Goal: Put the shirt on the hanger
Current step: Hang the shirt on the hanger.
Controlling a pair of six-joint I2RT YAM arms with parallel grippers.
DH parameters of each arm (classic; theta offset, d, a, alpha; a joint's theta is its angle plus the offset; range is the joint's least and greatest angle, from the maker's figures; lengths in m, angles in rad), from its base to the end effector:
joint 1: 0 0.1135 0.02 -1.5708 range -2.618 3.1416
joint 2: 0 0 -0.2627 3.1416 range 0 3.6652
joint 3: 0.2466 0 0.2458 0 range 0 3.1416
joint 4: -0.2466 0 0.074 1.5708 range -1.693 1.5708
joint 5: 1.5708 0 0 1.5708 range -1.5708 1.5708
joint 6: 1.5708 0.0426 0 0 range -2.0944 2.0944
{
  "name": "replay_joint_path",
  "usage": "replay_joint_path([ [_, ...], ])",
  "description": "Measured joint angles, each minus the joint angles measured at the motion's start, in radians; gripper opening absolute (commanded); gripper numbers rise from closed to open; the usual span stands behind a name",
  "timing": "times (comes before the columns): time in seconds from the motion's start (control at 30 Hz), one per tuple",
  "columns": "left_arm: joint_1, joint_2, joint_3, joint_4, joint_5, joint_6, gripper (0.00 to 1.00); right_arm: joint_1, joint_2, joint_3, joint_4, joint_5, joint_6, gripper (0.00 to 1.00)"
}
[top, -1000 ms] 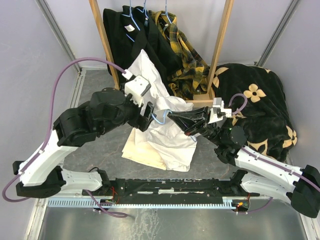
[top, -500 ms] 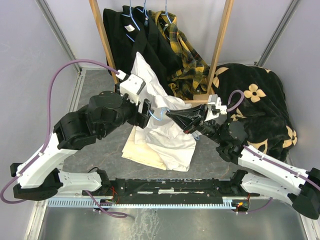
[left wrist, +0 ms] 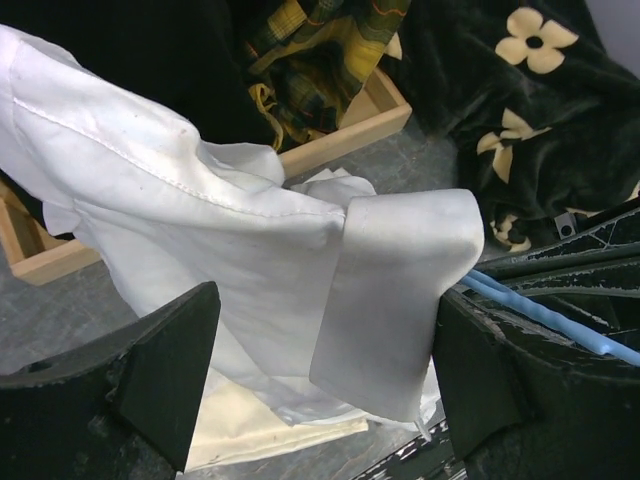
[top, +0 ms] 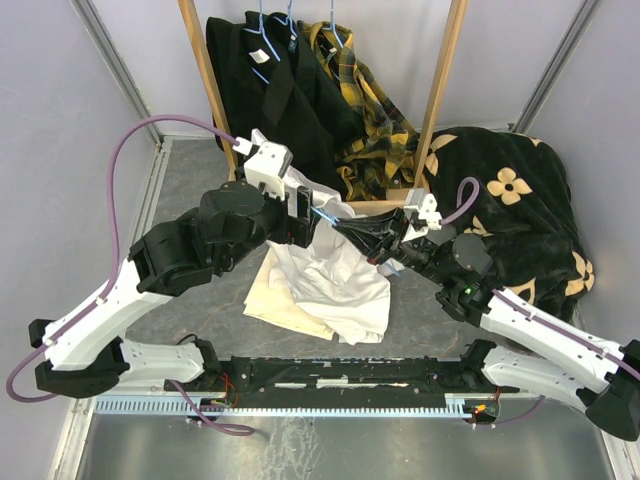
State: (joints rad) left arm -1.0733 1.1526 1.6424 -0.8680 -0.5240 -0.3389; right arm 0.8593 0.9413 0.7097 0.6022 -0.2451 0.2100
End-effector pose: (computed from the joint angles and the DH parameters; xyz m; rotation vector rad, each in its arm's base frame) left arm 0.1134 -0.1642 0.4777 0.3575 1.8878 -0.4468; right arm 0.1349 0.1723 0.3713 -0.6185 1.1249 1.0747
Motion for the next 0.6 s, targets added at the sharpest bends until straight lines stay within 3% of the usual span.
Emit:
replay_joint_path([
  [0.6,-0.003,-0.135,-0.174,0.099,0.066,-0.076,0.96,0.005,-0.059,-0.080,0.090,-0.032,0.023,0.00],
])
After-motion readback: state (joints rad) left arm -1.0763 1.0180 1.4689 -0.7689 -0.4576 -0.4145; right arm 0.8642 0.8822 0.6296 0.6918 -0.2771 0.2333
